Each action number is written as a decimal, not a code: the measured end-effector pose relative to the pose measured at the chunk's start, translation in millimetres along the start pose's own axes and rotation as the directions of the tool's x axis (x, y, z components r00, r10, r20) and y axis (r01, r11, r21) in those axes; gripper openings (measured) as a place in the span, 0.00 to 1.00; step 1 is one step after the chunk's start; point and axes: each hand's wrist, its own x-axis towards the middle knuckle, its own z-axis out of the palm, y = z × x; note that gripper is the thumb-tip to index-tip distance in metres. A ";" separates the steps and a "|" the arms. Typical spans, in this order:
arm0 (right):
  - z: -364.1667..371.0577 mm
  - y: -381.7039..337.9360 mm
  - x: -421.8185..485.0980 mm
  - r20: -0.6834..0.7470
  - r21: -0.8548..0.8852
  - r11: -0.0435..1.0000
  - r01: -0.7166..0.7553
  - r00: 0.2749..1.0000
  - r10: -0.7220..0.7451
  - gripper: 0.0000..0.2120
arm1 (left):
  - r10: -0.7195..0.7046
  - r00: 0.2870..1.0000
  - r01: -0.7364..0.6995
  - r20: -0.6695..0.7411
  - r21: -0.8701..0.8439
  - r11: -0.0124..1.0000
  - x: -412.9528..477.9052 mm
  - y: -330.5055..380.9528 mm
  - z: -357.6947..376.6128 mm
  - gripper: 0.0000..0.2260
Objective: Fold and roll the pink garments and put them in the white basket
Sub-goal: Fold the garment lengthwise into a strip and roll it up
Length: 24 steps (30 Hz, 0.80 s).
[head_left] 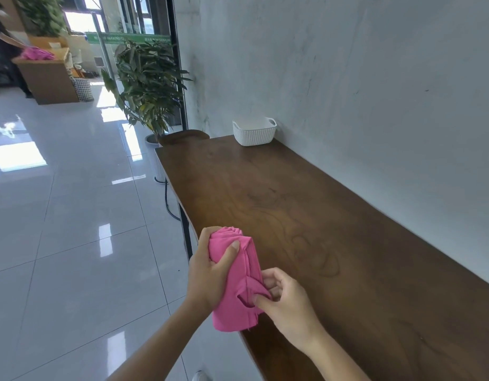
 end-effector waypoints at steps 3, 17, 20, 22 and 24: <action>-1.2 3.9 -4.1 -0.036 -0.104 0.994 -0.009 0.999 0.005 0.09 | 0.020 1.000 -0.020 -0.005 0.019 1.000 -0.5 1.1 0.8 0.19; -23.3 -9.2 -16.6 0.203 0.917 0.295 -0.269 0.950 0.235 0.05 | 0.036 0.999 -0.033 -0.032 0.102 0.994 -9.0 -7.6 -11.7 0.13; -22.3 -17.6 -15.4 0.175 0.966 0.153 -0.208 0.963 0.204 0.10 | 0.040 0.999 -0.039 -0.018 0.078 0.996 -14.3 -7.1 -10.7 0.13; -21.0 -23.3 -14.5 0.161 0.972 0.143 -0.185 0.973 0.163 0.15 | 0.049 0.999 -0.049 0.004 0.059 0.997 -16.4 -3.8 -9.8 0.11; -16.9 -25.4 -12.0 0.123 0.963 0.223 -0.152 0.983 0.139 0.15 | 0.055 0.998 -0.056 0.028 0.039 0.998 -18.0 0.8 -8.9 0.11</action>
